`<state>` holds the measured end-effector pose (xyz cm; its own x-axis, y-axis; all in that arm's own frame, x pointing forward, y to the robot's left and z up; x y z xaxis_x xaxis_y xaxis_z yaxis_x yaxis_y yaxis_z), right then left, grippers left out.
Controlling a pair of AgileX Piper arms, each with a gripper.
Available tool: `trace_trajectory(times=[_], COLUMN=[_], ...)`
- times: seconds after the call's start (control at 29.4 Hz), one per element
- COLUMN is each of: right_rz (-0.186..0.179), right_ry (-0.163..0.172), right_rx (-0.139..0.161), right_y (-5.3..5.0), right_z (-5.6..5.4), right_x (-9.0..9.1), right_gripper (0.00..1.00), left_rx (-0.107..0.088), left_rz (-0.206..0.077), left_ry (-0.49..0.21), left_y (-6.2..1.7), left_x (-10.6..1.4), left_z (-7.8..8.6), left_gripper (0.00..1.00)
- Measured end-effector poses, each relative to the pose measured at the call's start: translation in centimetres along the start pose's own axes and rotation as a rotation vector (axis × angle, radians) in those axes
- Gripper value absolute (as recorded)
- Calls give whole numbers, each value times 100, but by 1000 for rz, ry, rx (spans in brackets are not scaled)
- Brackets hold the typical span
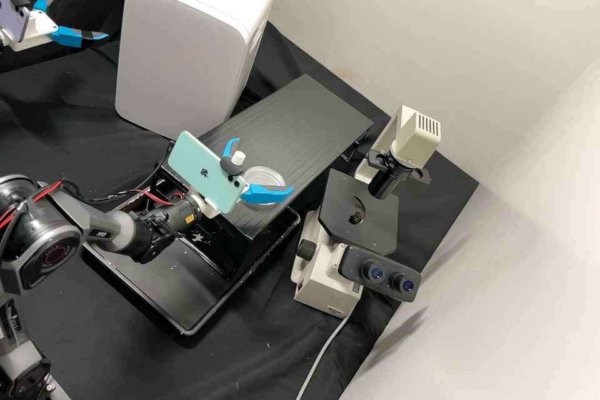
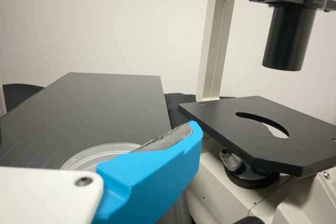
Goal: Remove the lid from the petri dish
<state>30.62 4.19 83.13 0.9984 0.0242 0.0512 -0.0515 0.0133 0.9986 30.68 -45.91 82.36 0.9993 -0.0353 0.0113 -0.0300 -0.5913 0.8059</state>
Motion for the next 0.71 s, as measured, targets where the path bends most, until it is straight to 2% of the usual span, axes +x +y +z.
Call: trace_trajectory(times=[0.51, 0.54, 0.71], right_rz=[0, 0, 0], right_ry=[0, 0, 0], right_rx=[0, 0, 0], right_y=[0, 0, 0], right_z=[0, 0, 0], right_x=[0, 0, 0], right_gripper=[100, 100, 100], left_rx=[-1, -7, -70], left_rz=[-3, -4, -36], left_ry=[-8, -15, -93], left_y=[-10, -14, -119], left_x=[2, 1, -76], left_z=[28, 50, 279], left_gripper=[100, 100, 100])
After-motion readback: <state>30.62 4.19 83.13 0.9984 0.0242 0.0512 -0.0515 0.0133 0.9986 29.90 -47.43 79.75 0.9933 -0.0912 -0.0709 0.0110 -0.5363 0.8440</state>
